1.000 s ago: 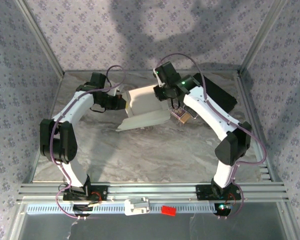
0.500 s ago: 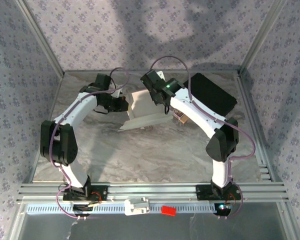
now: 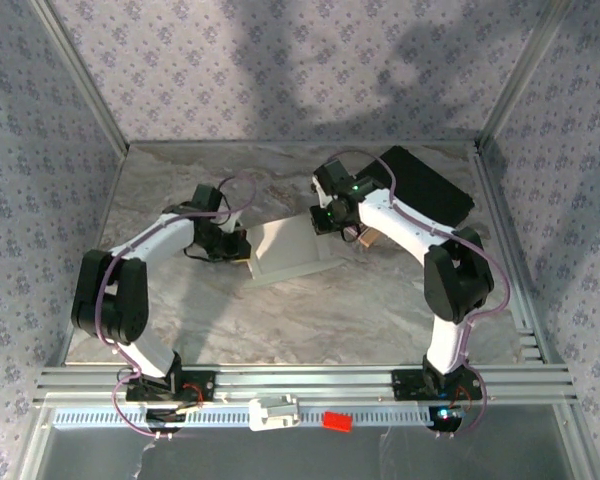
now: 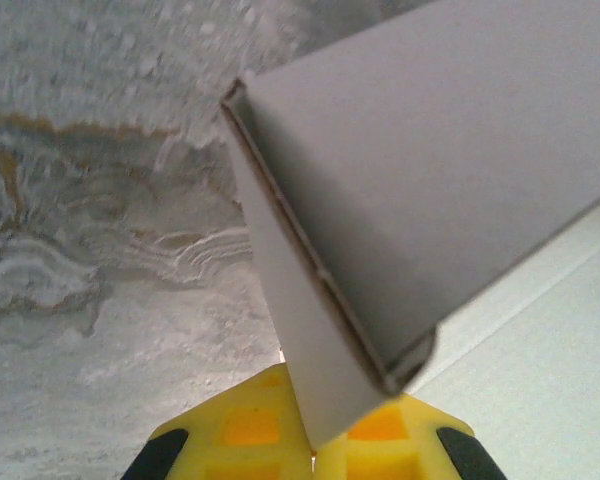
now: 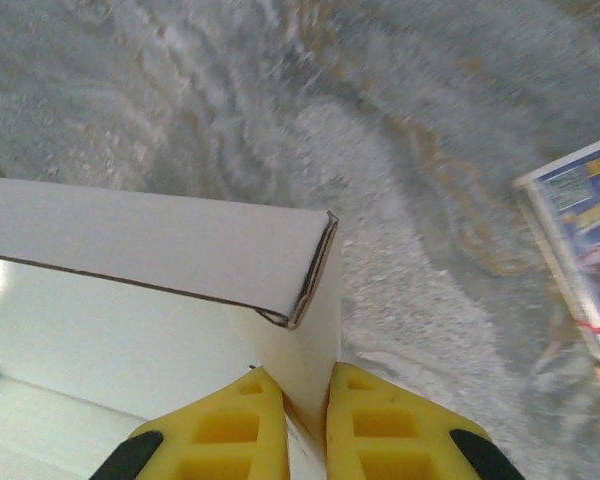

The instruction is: Fold the paper box

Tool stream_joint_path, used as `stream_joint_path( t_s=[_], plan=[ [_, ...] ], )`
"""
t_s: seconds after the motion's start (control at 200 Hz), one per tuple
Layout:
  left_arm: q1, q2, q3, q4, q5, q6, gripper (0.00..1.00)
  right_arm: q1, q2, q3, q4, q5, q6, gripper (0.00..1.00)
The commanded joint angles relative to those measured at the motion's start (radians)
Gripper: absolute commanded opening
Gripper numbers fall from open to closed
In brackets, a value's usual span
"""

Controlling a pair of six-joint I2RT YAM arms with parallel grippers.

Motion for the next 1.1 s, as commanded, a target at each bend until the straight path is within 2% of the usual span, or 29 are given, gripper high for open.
stream_joint_path(
  t_s=[0.0,0.19,0.44,0.75,1.094],
  plan=[
    [-0.013,-0.053,-0.014,0.163,0.087,-0.030,0.00,0.019,0.003,-0.053,0.118,-0.210,0.016,0.14],
    [-0.013,-0.021,-0.032,0.140,0.032,-0.015,0.00,0.003,0.017,-0.141,0.159,-0.235,0.024,0.18],
    [-0.013,-0.042,-0.056,0.138,-0.040,-0.032,0.00,0.002,0.012,-0.220,0.200,-0.313,0.024,0.30],
    [-0.012,-0.033,-0.066,0.153,-0.072,-0.052,0.00,0.010,0.003,-0.266,0.228,-0.370,0.020,0.31],
    [-0.011,-0.037,-0.067,0.169,-0.096,-0.082,0.00,0.006,-0.056,-0.333,0.214,-0.447,0.021,0.40]
  ],
)
